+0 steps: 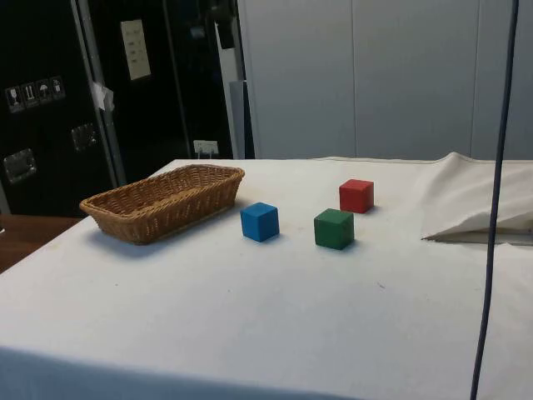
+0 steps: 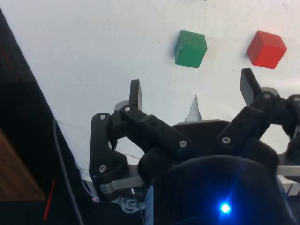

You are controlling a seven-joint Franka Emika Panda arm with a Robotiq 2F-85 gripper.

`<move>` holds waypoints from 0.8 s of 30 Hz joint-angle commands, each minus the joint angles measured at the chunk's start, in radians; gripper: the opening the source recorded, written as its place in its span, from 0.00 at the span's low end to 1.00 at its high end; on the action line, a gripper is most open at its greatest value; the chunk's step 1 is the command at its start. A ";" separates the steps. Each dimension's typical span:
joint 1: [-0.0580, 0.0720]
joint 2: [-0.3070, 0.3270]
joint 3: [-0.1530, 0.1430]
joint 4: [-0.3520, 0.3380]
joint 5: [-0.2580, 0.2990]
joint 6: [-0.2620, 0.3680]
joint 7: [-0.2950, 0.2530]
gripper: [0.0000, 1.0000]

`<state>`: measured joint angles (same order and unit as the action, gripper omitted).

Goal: Pick up exactly two blocks and place them into the basket.

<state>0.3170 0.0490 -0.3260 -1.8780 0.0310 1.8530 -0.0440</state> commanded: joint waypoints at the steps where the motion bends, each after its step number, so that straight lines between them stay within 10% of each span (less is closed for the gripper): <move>1: -0.001 0.001 -0.001 -0.003 0.000 0.001 0.000 1.00; 24: -0.001 -0.001 -0.029 -0.219 -0.009 0.255 0.054 1.00</move>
<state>0.3160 0.0510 -0.3540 -2.0870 0.0310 2.0890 -0.0010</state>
